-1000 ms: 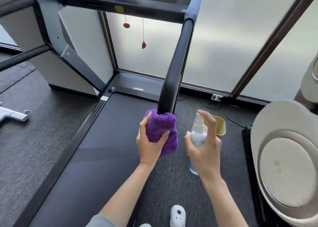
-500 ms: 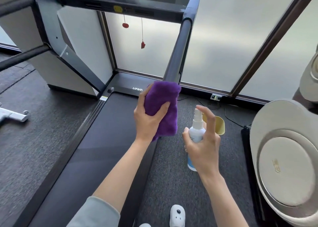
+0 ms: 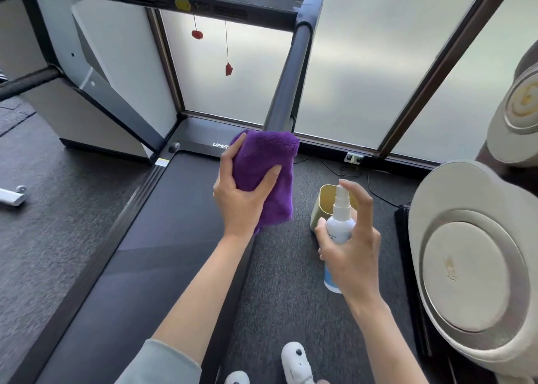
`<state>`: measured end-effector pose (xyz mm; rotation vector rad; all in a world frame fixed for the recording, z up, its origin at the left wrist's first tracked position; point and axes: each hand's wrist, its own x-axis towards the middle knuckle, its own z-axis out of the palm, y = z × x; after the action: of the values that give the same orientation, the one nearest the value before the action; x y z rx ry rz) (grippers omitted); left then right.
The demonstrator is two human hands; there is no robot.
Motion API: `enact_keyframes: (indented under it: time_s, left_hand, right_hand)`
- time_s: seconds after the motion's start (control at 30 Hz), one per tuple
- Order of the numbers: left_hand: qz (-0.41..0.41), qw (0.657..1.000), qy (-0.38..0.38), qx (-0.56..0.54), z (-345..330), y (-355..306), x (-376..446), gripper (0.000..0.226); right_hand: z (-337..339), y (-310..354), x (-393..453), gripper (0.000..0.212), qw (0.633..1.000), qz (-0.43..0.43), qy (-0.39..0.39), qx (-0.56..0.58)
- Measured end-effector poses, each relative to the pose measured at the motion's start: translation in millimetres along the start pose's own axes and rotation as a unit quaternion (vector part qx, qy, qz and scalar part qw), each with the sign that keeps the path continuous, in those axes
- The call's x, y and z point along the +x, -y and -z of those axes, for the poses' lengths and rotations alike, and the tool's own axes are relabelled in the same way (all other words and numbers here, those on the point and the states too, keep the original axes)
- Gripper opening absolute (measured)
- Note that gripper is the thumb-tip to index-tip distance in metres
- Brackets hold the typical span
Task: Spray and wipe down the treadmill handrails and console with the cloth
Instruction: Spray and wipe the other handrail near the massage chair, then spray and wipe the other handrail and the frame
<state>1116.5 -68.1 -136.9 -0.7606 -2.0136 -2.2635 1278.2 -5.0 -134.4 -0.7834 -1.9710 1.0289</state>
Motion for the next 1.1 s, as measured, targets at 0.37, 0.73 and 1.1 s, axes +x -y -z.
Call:
enact_keyframes:
  time_s: [0.37, 0.73, 1.1]
  left_hand:
    - [0.07, 0.982, -0.176, 0.001, -17, 43, -57, 0.05]
    - [0.032, 0.885, -0.449, 0.114, -86, 20, -61, 0.064]
    - [-0.009, 0.826, -0.524, 0.205, -90, 48, -50, 0.068]
  right_hand:
    - [15, -41, 60, 0.068, 0.992, 0.048, 0.1, 0.065]
    - [42, -82, 164, 0.067, 0.922, 0.148, 0.338, 0.115]
    - [-8, -87, 222, 0.066, 0.868, 0.221, 0.423, 0.136]
